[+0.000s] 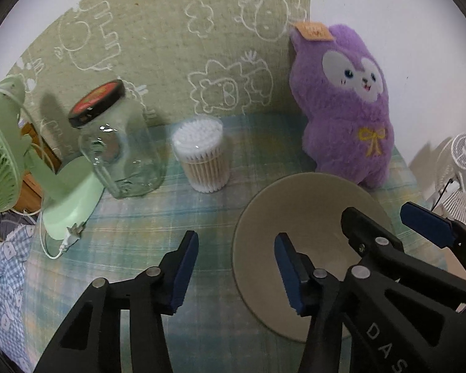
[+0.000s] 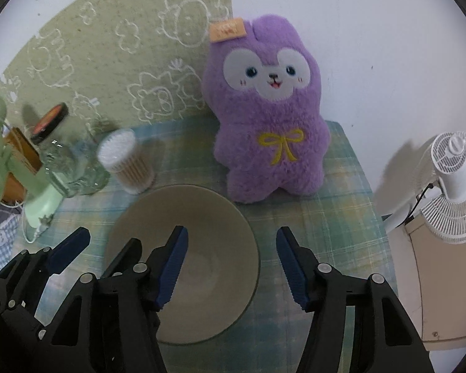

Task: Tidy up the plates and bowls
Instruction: 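Move both grippers toward the bowl beside the purple plush toy, then close both grippers on the rim of the green-rimmed bowl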

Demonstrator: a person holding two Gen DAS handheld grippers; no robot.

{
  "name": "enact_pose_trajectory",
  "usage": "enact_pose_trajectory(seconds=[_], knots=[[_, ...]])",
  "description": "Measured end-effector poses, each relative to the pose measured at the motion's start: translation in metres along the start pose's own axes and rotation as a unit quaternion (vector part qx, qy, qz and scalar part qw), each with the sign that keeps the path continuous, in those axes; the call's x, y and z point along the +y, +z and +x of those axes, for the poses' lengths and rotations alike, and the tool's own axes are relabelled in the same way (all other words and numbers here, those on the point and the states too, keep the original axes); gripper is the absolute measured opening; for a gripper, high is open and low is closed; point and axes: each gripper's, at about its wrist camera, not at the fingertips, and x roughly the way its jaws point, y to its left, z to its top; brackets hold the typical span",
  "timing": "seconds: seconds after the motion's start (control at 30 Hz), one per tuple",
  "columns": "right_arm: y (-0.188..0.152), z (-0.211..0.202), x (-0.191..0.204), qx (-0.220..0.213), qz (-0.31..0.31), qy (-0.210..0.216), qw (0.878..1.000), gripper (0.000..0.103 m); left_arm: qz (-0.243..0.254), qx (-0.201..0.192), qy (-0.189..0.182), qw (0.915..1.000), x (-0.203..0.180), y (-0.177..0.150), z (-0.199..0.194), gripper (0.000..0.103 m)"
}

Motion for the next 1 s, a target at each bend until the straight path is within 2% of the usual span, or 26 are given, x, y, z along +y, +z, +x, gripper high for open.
enact_pose_trajectory(seconds=[0.1, 0.23, 0.3, 0.37, 0.4, 0.47, 1.0], knots=[[0.000, 0.012, -0.003, 0.008, 0.005, 0.003, 1.000, 0.056, -0.001, 0.009, -0.002, 1.0000, -0.001, 0.000, 0.009, 0.044], [-0.004, 0.024, -0.005, 0.016, 0.011, 0.009, 1.000, 0.040, -0.003, 0.020, -0.001, 0.9998, -0.003, -0.001, 0.022, 0.035], [-0.005, 0.028, -0.007, 0.018, 0.016, 0.010, 1.000, 0.038, -0.002, 0.023, -0.001, 0.9997, -0.004, -0.002, 0.024, 0.031], [-0.007, 0.030, -0.008, 0.020, 0.019, 0.011, 1.000, 0.029, -0.001, 0.026, -0.002, 0.9997, -0.006, -0.002, 0.027, 0.026], [-0.007, 0.031, -0.009, 0.020, 0.021, 0.013, 0.999, 0.028, -0.001, 0.028, -0.003, 0.9996, -0.007, -0.002, 0.028, 0.024], [-0.007, 0.032, -0.009, 0.021, 0.022, 0.011, 0.999, 0.023, -0.002, 0.027, -0.003, 0.9996, -0.008, -0.002, 0.029, 0.023], [-0.010, 0.022, -0.007, 0.026, 0.026, 0.004, 0.999, 0.021, -0.004, 0.031, -0.005, 0.9995, -0.009, -0.006, 0.022, 0.022]])
